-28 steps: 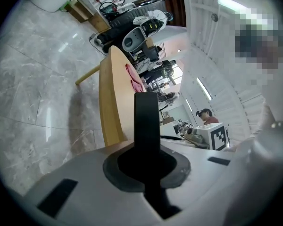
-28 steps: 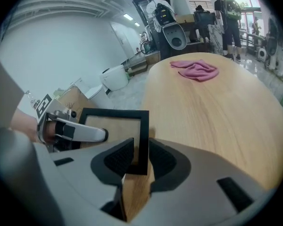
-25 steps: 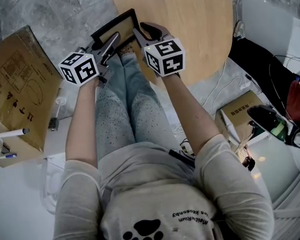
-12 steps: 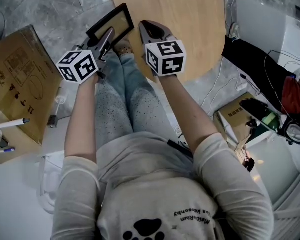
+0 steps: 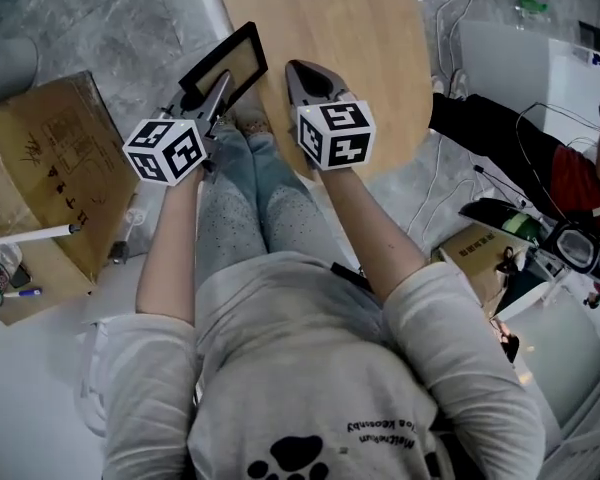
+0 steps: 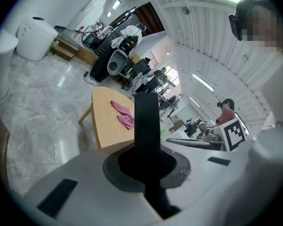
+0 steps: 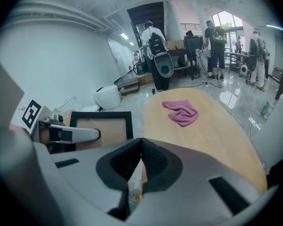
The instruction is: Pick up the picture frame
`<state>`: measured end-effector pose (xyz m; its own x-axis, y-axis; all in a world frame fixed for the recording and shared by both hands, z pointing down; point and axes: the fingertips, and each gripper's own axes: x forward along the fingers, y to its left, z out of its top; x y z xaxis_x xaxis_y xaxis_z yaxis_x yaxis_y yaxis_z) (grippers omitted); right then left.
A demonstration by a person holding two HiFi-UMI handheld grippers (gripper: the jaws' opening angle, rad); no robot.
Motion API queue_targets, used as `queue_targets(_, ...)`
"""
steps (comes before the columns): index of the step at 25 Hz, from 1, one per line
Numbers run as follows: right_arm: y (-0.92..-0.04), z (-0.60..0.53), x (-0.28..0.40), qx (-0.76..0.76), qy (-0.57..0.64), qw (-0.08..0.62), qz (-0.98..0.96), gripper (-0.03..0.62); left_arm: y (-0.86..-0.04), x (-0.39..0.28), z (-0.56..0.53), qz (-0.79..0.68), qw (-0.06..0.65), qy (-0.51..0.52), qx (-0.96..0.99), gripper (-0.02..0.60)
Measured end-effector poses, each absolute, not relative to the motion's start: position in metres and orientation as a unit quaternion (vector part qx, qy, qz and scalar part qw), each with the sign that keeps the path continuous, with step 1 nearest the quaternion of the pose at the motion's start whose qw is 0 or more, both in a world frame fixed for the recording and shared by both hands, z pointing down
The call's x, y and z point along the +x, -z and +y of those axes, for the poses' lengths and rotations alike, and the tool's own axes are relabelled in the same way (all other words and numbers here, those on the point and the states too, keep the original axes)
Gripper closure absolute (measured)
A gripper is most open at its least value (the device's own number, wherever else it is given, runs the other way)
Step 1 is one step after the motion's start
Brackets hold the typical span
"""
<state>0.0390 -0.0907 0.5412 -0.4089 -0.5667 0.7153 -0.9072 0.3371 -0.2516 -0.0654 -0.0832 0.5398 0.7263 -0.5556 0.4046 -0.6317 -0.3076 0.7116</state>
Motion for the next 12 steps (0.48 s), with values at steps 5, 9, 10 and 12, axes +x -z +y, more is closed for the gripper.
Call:
queue_targets(5, -0.484, -0.095, 0.034, 0.483, -0.306, 0.233, -0.787, 0.585, -0.494, -0.066, -0.084, -0.376, 0.425, -0.046, 0.822, 0.563)
queue_targets(9, -0.441, -0.097, 0.037, 0.484, -0.279, 0.213, -0.801, 0.585, -0.456, -0.059, -0.086, -0.384, 0.397, -0.044, 0.833, 0.563)
queue_targets(10, -0.431, -0.098, 0.038, 0.486, -0.272, 0.207, -0.805, 0.585, -0.446, -0.057, -0.087, -0.387, 0.389, -0.041, 0.835, 0.563)
queue_targets(12, -0.411, -0.098, 0.04, 0.488, -0.261, 0.194, -0.81, 0.585, -0.426, -0.056, -0.087, -0.396, 0.371, -0.036, 0.839, 0.563)
